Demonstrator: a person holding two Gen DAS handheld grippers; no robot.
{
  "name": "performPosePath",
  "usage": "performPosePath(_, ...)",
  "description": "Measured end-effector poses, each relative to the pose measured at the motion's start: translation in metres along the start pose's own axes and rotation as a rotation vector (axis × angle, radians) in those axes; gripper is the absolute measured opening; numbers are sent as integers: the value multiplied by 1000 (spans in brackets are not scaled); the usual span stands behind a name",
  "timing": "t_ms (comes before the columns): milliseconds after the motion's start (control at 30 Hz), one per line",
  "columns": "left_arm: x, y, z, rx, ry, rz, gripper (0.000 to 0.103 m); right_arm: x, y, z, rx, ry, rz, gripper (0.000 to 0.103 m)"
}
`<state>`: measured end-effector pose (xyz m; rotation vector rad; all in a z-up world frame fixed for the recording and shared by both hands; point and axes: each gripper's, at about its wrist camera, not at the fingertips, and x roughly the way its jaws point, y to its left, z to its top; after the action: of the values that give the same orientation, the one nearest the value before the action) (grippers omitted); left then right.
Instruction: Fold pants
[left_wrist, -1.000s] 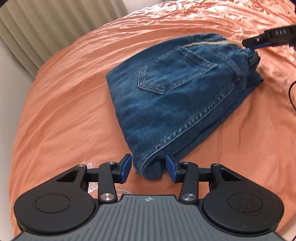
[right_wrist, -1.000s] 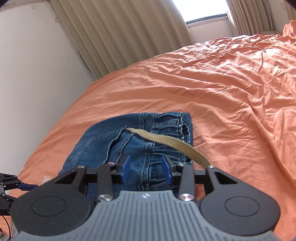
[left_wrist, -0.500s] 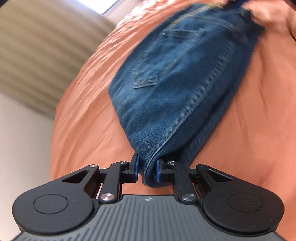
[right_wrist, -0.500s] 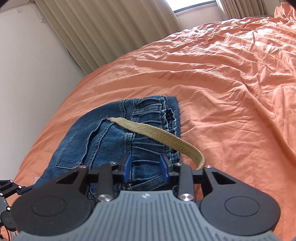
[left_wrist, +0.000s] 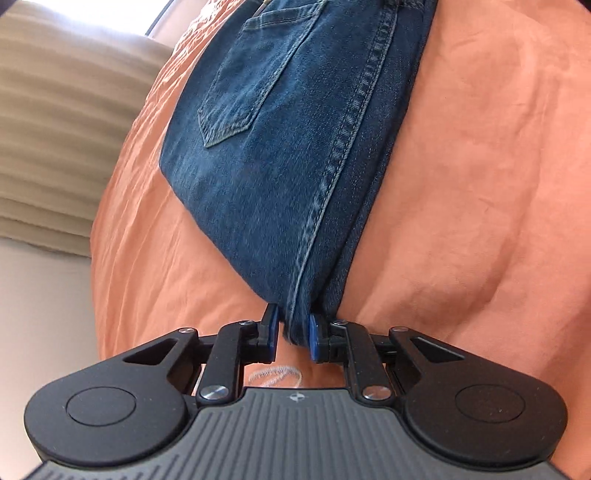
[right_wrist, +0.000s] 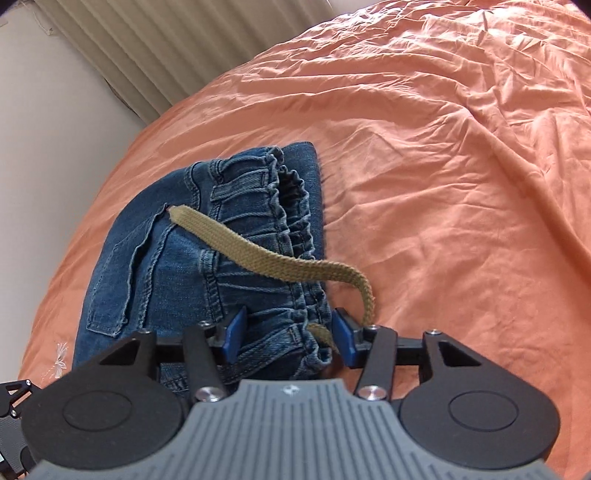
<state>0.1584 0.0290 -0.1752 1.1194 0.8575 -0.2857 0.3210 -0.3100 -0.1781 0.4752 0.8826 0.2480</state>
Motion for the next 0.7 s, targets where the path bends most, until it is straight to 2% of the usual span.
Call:
performPosePath(200,-8,8,0,-74,8,-15,13,-3,2,-3,20,4,-4,46)
performPosePath(333,-11,23,-6,-148,69,-82,7,-16,0,-7,33,23,-9,47)
performPosePath(433,-25,39,-10,-220,56,-77,8,-31,-2,-6,69,43,1,49)
performPosePath(500,-34,56,-10,-300,37,-92,13,-44,-3,-6,70,26,6,50)
performPosePath(567,-42,77,-5,-398,8,-116,13,-54,-6,-6,92,-1,40,52)
performPosePath(633,-45,98,-1,-525,-13,-165,26,-60,-14,-4,149,-20,115,63)
performPosePath(667,-48,106,-1,-595,-24,-190,34,-62,-19,-3,181,-31,151,65)
performPosePath(700,-46,115,0,-659,-35,-212,36,-64,-25,-2,224,-48,188,66)
